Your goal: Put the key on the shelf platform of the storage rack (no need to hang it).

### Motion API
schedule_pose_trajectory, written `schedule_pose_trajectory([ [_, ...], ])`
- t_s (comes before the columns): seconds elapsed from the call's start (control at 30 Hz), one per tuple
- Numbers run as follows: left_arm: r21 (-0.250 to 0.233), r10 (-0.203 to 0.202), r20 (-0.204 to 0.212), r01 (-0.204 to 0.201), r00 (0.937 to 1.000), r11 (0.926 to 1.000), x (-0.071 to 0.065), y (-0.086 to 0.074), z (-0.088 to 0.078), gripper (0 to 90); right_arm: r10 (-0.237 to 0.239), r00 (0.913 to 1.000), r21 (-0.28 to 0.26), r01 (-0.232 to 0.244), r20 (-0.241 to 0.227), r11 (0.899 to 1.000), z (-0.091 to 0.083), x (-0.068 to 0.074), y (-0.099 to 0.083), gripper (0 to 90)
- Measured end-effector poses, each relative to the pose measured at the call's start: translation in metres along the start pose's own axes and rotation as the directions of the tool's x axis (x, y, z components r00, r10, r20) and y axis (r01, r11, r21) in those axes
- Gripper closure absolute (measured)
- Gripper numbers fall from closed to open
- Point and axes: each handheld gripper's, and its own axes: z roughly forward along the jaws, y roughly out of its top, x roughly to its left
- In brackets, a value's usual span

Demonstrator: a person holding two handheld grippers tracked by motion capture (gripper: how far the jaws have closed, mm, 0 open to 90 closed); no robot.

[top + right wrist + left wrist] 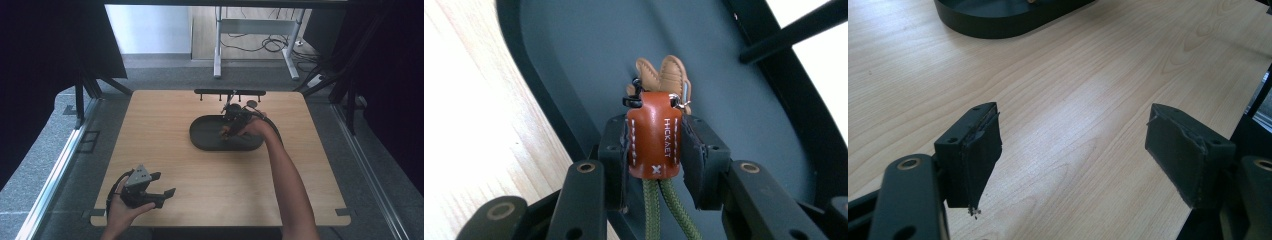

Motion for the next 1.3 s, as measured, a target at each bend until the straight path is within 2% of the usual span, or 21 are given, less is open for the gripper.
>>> schedule_pose_trajectory([
  [0.33,0.0,0.0,-0.001,0.0,1.0,1.0,0.0,0.0,0.0,22.6,0.006,1.0,0.005,-0.006,-0.003,1.0,0.004,0.001,-0.001,59.1],
  [0.4,-0.001,-0.001,-0.001,0.001,1.0,1.0,0.0,0.0,0.0,22.6,-0.005,1.0,-0.008,0.005,-0.001,1.0,0.001,0.001,-0.001,56.8],
  [0.43,-0.001,-0.001,-0.001,0.001,1.0,1.0,0.0,0.0,0.0,22.6,0.007,1.0,-0.016,-0.007,0.005,1.0,-0.002,0.002,-0.001,56.0],
  [0.57,0.0,0.001,0.0,-0.001,1.0,1.0,0.0,0.0,0.0,22.6,0.011,0.9999,-0.051,-0.011,-0.012,0.999,-0.013,0.005,-0.004,51.2],
  [0.67,-0.002,0.004,0.002,-0.004,1.0,1.0,-0.001,0.001,0.0,22.6,0.017,0.999,-0.099,-0.021,-0.042,0.995,-0.022,0.009,-0.009,46.9],
  [0.7,-0.002,0.004,0.001,-0.004,1.0,1.0,-0.002,0.001,0.0,22.6,0.021,0.9993,-0.109,-0.024,-0.032,0.994,-0.025,0.011,-0.011,46.0],
  [0.83,-0.002,0.004,-0.001,-0.004,1.0,1.0,-0.002,0.001,0.0,22.6,0.04,0.9985,-0.178,-0.046,-0.037,0.983,-0.039,0.02,-0.021,44.9],
  [1.07,0.006,0.012,0.001,-0.012,0.9999,0.9999,-0.005,0.001,0.004,22.6,0.056,0.9979,-0.239,-0.062,-0.031,0.969,-0.058,0.036,-0.049,43.8],
  [1.3,0.009,0.017,0.0,-0.017,0.9999,0.9998,-0.008,0.003,0.005,22.6,0.076,0.9968,-0.321,-0.08,-0.023,0.944,-0.07,0.055,-0.087,43.8],
])
